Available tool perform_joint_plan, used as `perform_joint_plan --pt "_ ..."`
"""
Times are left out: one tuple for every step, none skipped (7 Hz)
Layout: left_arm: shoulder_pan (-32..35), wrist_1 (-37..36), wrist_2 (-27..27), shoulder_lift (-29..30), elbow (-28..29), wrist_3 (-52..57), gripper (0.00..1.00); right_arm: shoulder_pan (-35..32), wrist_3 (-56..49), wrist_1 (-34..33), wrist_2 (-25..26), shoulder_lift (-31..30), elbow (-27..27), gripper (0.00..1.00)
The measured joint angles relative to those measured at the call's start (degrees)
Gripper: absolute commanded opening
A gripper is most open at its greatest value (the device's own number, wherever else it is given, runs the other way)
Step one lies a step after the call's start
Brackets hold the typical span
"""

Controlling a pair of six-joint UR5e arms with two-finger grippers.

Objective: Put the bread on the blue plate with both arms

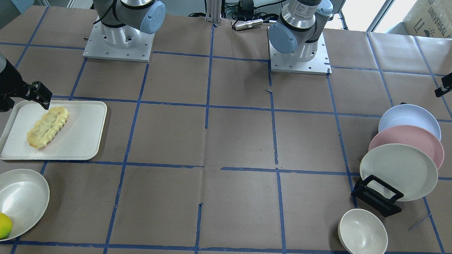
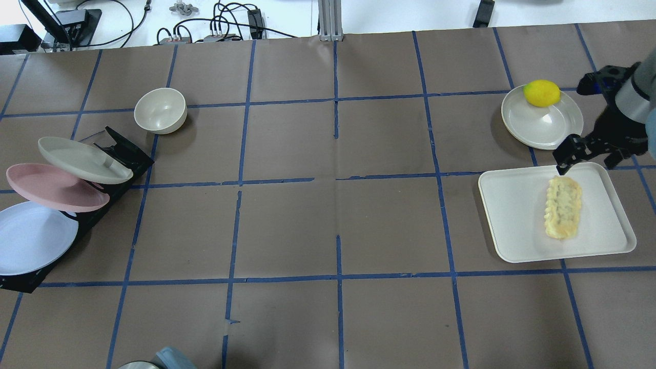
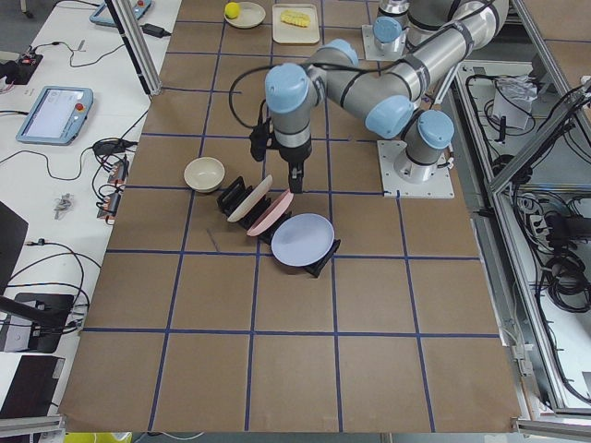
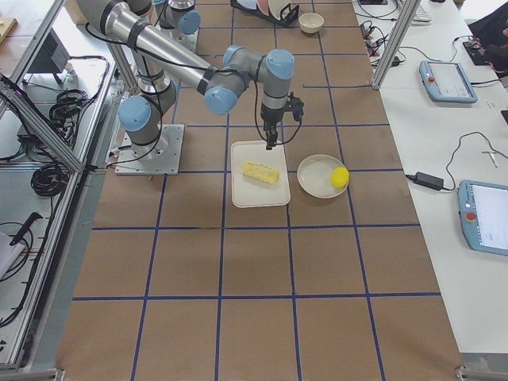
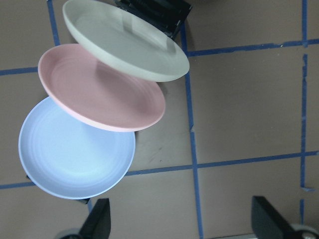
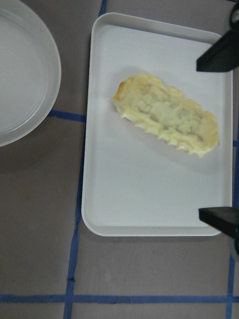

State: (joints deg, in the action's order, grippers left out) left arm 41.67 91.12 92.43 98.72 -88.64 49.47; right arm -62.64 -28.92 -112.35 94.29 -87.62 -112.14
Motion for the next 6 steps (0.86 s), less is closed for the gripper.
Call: perform_joint_plan --pt "-3.3 -1.5 0.1 5.0 1.1 2.4 1.00 1.7 -0.1 -3.9 -0.1 0.1 -3.1 0.96" --pt "-5.7 -2.9 0.1 8.7 2.2 5.4 1.00 2.3 0.1 -8.5 -0.1 0.1 -6.5 0.97" --pt "-6.9 -4.7 0.0 12.3 3.1 8.1 0.99 2.5 0.4 -13.0 -0.3 0.1 -10.0 0.99" --pt "-7.6 -5.8 -0.1 16.2 4.2 10.2 0.99 2.6 1.0 -17.0 -0.4 0.2 -12.6 0.99" --pt "-8.2 -6.1 -0.2 19.1 5.3 11.6 0.98 2.6 2.0 -19.8 -0.7 0.9 -14.4 0.99" --pt "-8.5 -6.0 -0.3 21.2 5.9 12.2 0.95 2.5 2.8 -21.6 -1.3 2.1 -15.2 0.99"
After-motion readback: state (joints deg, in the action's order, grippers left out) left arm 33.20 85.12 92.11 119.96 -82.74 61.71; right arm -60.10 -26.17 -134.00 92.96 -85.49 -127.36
